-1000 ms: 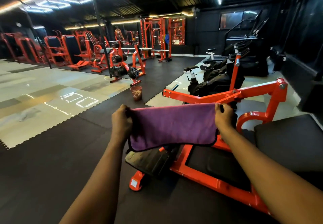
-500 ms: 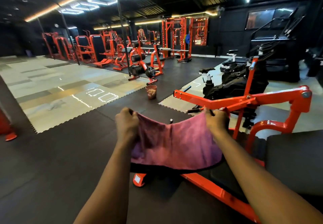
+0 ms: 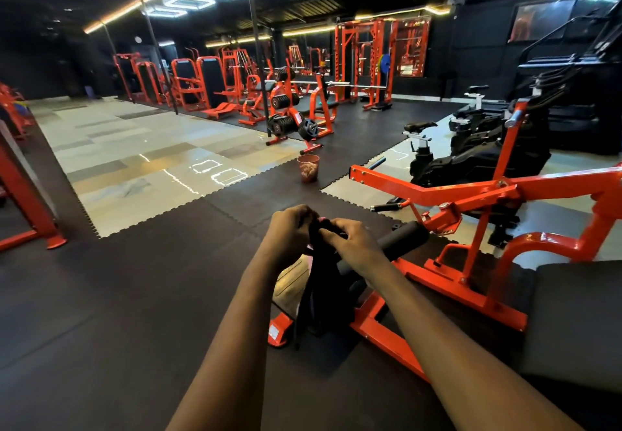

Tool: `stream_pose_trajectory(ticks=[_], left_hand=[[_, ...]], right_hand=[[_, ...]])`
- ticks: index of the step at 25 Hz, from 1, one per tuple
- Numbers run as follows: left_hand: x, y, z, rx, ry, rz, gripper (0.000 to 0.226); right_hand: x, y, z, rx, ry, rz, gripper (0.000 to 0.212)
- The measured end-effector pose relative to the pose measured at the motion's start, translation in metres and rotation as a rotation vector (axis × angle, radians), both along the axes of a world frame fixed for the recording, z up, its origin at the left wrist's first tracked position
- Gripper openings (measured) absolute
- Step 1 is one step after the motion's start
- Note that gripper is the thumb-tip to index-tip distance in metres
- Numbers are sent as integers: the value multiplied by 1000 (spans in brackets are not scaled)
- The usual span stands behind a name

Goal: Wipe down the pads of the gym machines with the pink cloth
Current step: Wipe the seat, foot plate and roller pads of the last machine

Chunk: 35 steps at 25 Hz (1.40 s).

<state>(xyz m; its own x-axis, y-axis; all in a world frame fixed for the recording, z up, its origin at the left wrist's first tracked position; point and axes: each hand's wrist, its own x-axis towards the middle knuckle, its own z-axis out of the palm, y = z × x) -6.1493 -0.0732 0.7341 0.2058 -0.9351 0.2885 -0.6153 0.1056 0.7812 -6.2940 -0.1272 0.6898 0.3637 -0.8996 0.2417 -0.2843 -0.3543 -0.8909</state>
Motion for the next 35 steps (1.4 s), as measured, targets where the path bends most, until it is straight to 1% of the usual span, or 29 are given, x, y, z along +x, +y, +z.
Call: stream_pose_trajectory(ticks=[1, 3, 4, 5, 6, 8, 9, 11, 13, 14, 15, 17, 19, 20, 23, 25, 28, 30, 33, 35], left_hand=[[5, 3, 2, 23, 44, -36, 23], [16, 11, 6, 71, 104, -107, 26], [23, 15, 7, 88, 124, -127, 27], [30, 18, 5, 91, 141, -121, 28], [39, 21, 2, 71, 138, -74, 29], [68, 28, -8, -10, 79, 148, 37], [85, 34, -15, -17, 74, 256, 41], [119, 54, -28, 60, 166, 345, 51], [149, 80, -41, 119, 306, 363, 74], [163, 92, -46, 119, 363, 379, 79], [181, 105, -51, 99, 404, 410, 76], [221, 129, -55, 45, 436, 482, 57], [263, 153, -53, -4, 413, 568, 38], [283, 164, -50, -30, 370, 618, 33], [345, 192, -40, -100, 179, 786, 36], [389, 211, -36, -160, 83, 876, 33], [450, 236, -36, -273, 53, 978, 28], [489, 249, -44, -310, 51, 1042, 26], [552, 258, -63, -301, 84, 1096, 23], [597, 255, -71, -297, 72, 1146, 20]], right_hand=[[1, 0, 1, 23, -12, 51, 23], [7, -2, 1, 21, 64, 94, 38], [13, -3, 0, 4, 110, 97, 41], [19, -5, -1, -17, 132, 97, 39], [28, -6, -2, -31, 132, 101, 34], [50, -6, -3, -77, 127, 128, 24], [63, -2, 0, -92, 119, 158, 20], [93, 7, 4, -51, 16, 271, 16], [126, 20, 11, 30, -133, 408, 17], [142, 25, 13, 42, -180, 460, 19], [162, 30, 14, 38, -206, 513, 20], [208, 39, 13, 24, -228, 578, 21], [260, 50, 9, -1, -245, 559, 24], [286, 55, 8, -17, -246, 512, 24], [364, 73, 4, -76, -167, 373, 12], [418, 90, -1, -101, -121, 327, 6], [499, 114, -12, -94, -149, 350, 8], [548, 123, -20, -61, -164, 389, 9], [617, 124, -31, -50, -150, 465, 7], [669, 118, -38, -58, -139, 512, 7]])
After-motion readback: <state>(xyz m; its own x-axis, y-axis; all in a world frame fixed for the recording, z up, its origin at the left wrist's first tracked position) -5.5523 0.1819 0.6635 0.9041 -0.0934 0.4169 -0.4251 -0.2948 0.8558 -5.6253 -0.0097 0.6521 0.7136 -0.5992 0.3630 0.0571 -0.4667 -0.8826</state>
